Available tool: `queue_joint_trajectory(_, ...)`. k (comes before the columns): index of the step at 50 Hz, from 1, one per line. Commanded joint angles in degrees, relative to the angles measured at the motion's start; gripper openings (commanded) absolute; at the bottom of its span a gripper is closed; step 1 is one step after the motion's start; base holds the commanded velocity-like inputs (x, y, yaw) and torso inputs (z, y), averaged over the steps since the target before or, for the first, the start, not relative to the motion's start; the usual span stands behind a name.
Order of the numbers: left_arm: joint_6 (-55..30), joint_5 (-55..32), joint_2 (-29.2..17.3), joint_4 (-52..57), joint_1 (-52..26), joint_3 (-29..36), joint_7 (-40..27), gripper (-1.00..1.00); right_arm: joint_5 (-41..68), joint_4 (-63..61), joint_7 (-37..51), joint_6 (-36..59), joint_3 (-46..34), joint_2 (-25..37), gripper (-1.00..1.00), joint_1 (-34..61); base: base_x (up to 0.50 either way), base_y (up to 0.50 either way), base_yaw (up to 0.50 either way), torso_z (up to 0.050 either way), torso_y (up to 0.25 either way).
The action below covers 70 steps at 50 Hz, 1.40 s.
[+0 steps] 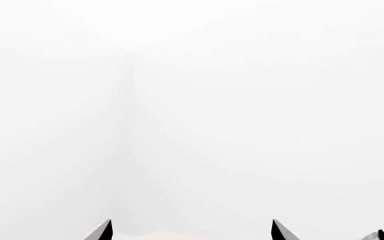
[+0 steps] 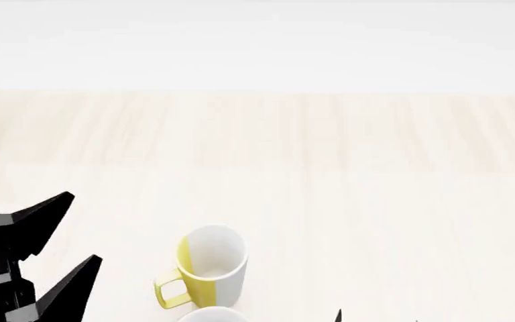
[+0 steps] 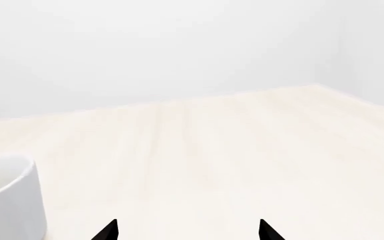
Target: Put the yellow and white mug to the front of the white mug.
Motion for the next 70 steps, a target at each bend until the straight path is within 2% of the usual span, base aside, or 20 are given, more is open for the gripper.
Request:
queue_joint_trajectory(1, 2.54, -4.37, 2.06, 16.01, 9.18, 0.57, -8.20, 1.00, 0.34, -4.76, 1.34, -1.17, 1.09, 1.13, 1.00, -2.84, 0.00, 0.00, 0.00, 0.000, 0.000)
queue_joint_trajectory(7, 11.45, -8.93, 2.43, 23.35, 15.92, 1.11, -28.35, 1.00, -0.63, -10.35, 4.24, -6.60, 4.58, 1.33, 1.00, -7.59, 0.00, 0.00, 0.00, 0.000, 0.000)
queue_joint_trajectory(13, 18.98, -11.47, 2.22, 27.87, 21.64, 2.65, -40.51, 1.00, -1.04, -12.55, 5.17, -8.63, 5.74, 1.54, 1.00, -9.72, 0.00, 0.00, 0.00, 0.000, 0.000)
queue_joint_trajectory(17, 32.93, -8.17, 2.46, 30.78, 28.36, 7.74, -52.56, 1.00, -1.24, -12.41, 5.06, -8.45, 5.29, 1.56, 1.00, -9.55, 0.00, 0.00, 0.00, 0.000, 0.000)
queue_joint_trajectory(22, 44.15, -3.30, 2.42, 31.89, 34.02, 13.10, -58.38, 1.00, -1.37, -13.59, 5.31, -8.85, 5.38, 1.84, 1.00, -10.47, 0.00, 0.00, 0.00, 0.000, 0.000)
queue_joint_trajectory(24, 44.26, -3.77, 1.99, 31.99, 34.80, 14.41, -59.88, 1.00, -1.52, -13.83, 5.43, -8.88, 5.35, 1.89, 1.00, -10.61, 0.00, 0.00, 0.00, 0.000, 0.000)
queue_joint_trajectory(29, 60.15, 2.66, 2.39, 28.66, 39.02, 18.73, -64.66, 1.00, -1.84, -13.01, 6.27, -7.17, 5.04, 1.72, 1.00, -9.54, 0.00, 0.00, 0.00, 0.000, 0.000)
queue_joint_trajectory(35, 63.56, 8.14, 2.59, 36.33, 42.08, 18.39, -69.82, 1.00, -3.25, -13.99, 7.62, -5.89, 4.58, 1.74, 1.00, -9.63, 0.00, 0.00, 0.00, 0.000, 0.000)
queue_joint_trajectory(36, 63.56, 16.74, -6.00, 36.74, 38.92, 26.98, -78.41, 1.00, -3.78, -14.32, 7.87, -6.01, 4.52, 1.77, 1.00, -9.85, 0.00, 0.00, 0.00, 0.000, 0.000)
queue_joint_trajectory(37, 63.56, 11.51, 2.59, 36.68, 41.50, 18.72, -72.81, 1.00, -4.41, -15.01, 8.23, -6.10, 4.44, 1.82, 1.00, -10.30, 0.00, 0.00, 0.00, 0.000, 0.000)
queue_joint_trajectory(38, 63.56, 9.26, 2.59, 36.74, 41.77, 19.04, -70.80, 1.00, -4.41, -15.17, 8.20, -6.19, 4.39, 1.86, 1.00, -10.41, 0.00, 0.00, 0.00, 0.000, 0.000)
queue_joint_trajectory(39, 63.56, 17.86, -6.00, 36.53, 37.63, 27.63, -79.40, 1.00, -4.92, -15.56, 8.27, -6.47, 4.23, 1.91, 1.00, -10.70, 0.00, 0.00, 0.00, 0.000, 0.000)
queue_joint_trajectory(40, 63.56, 12.08, 2.59, 38.42, 40.59, 19.04, -74.02, 1.00, -5.32, -15.64, 8.46, -6.30, 4.09, 1.91, 1.00, -10.70, 0.00, 0.00, 0.00, 0.000, 0.000)
queue_joint_trajectory(41, 63.56, 11.06, 2.59, 38.20, 41.09, 18.47, -73.00, 1.00, -5.17, -15.52, 8.37, -6.39, 4.08, 1.89, 1.00, -10.62, 0.00, 0.00, 0.00, 0.000, 0.000)
queue_joint_trajectory(44, 63.51, 36.84, -23.19, 35.53, 37.12, 44.25, -98.79, 1.00, -5.10, -15.38, 8.37, -6.34, 4.02, 1.92, 1.00, -10.48, 0.00, 0.00, 0.00, 0.000, 0.000)
queue_joint_trajectory(45, 62.76, 45.43, -31.79, 36.23, 38.87, 42.82, -107.38, 1.00, -4.98, -15.19, 8.34, -6.24, 3.98, 1.90, 1.00, -10.33, 0.00, 0.00, 0.00, 0.000, 0.000)
queue_joint_trajectory(46, 63.26, 54.03, -35.48, 36.50, 38.57, 44.16, -115.98, 1.00, -5.00, -15.15, 8.30, -6.21, 3.85, 1.89, 1.00, -10.32, 0.00, 0.00, 0.00, 0.000, 0.000)
queue_joint_trajectory(48, 63.35, 66.80, -36.49, 36.91, 38.68, 44.66, -133.16, 1.00, -5.01, -15.15, 8.18, -6.41, 3.72, 1.90, 1.00, -10.37, 0.00, 0.00, 0.00, 0.000, 0.000)
queue_joint_trajectory(52, 63.55, 66.68, -36.81, 38.14, 37.00, 47.09, -164.78, 1.00, -4.83, -15.33, 7.86, -7.14, 3.64, 2.03, 1.00, -10.70, 0.00, 0.00, 0.00, 0.000, 0.000)
queue_joint_trajectory(70, 63.56, 60.76, -38.47, 38.04, 35.59, 46.24, -164.79, 1.00, -6.59, -18.08, 5.11, -11.83, 1.41, 3.48, 1.00, -13.60, 0.00, 0.00, 0.00, 0.000, 0.000)
